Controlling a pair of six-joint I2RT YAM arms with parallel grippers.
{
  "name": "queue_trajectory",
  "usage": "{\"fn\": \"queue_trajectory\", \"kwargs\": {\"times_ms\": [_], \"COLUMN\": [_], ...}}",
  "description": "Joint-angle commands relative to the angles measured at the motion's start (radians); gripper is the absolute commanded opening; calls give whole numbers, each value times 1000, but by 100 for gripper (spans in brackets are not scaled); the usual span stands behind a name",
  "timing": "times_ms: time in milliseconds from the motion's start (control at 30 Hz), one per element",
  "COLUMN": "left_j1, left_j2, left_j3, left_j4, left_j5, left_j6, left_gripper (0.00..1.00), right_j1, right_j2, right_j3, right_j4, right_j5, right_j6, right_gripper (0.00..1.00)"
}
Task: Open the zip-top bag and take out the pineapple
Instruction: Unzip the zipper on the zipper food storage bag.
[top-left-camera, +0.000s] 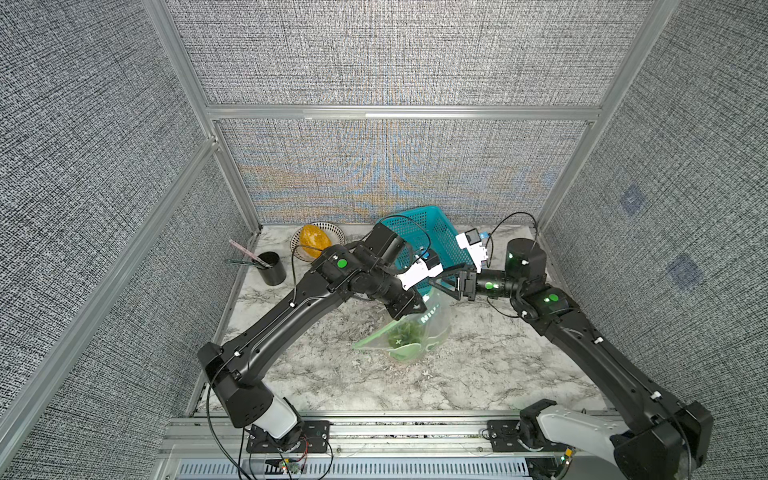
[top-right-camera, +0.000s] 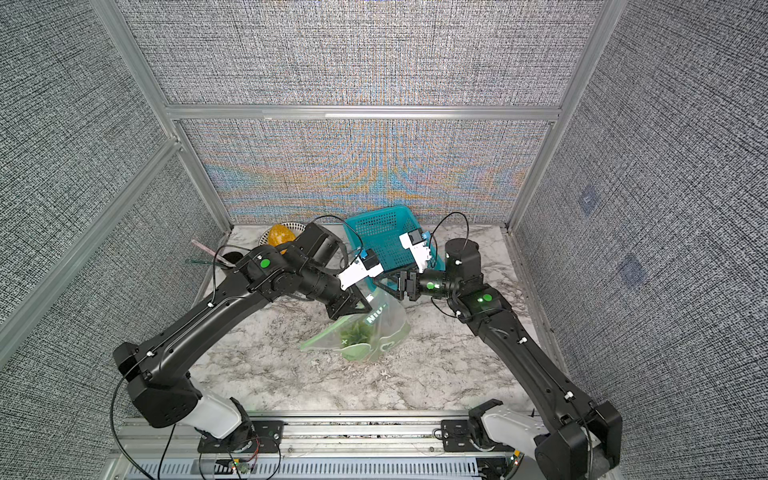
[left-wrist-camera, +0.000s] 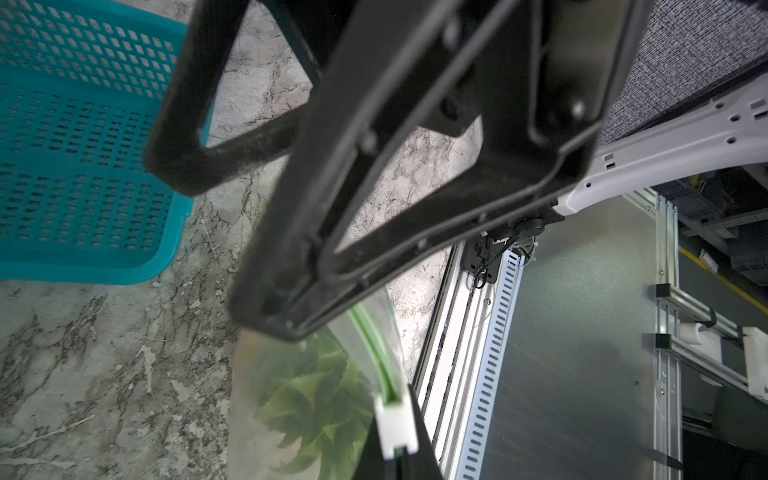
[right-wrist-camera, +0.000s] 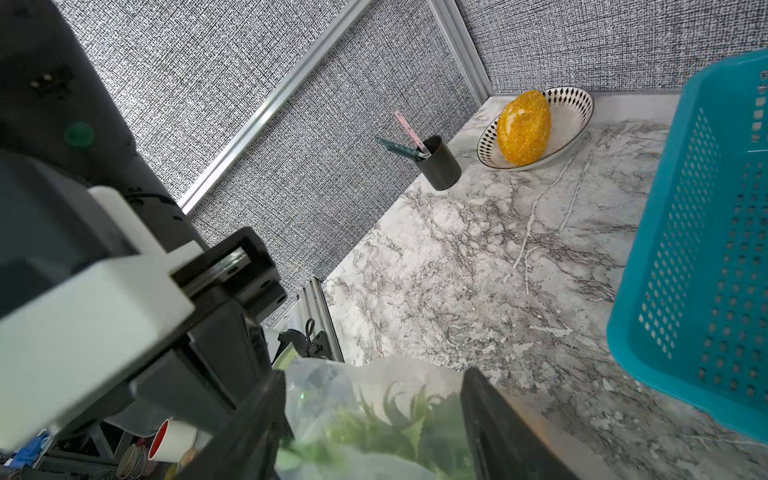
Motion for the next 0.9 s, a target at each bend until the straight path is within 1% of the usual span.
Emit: {"fn": "queue_trajectory", "kwargs": {"times_ms": [0,133,267,367,433,500,567,633,700,767,800,867], "left_j1": [15,35,39,39,39,39,39,40,40,40,39,39], "left_j2": [-8,2,18,24,23,21,15,10,7,4,3,1], "left_j3": [21,37,29,25,22,16,7,-8,-21,-29,-31,-32], "left_j4": [-40,-33,-11,0,2,2,2,2,4,7,8,8], "left_j5": [-75,-114,-70,-42,-35,-41,-46,-47,-40,-40,-41,-44], "left_j6": [74,94,90,77,75,74,77,75,71,64,64,63], "left_gripper": [0,0,0,0,0,0,0,1,2,4,6,10], "right_j1": [-2,-2,-2,0,2,4,9,9,10,11,13,16], "right_j2": [-2,-2,-12,-20,-27,-41,-56,-71,-85,-89,-88,-80], "right_j3": [5,-30,-72,-101,-127,-152,-162,-168,-174,-179,-179,-175], "right_j4": [40,75,112,182,240,298,305,289,287,301,308,307], "right_j5": [-35,-75,-98,-116,-129,-140,-137,-136,-131,-126,-127,-130], "right_j6": [26,50,68,119,166,218,230,222,221,237,244,244], "right_gripper": [68,68,67,65,62,56,50,39,25,15,12,8]}}
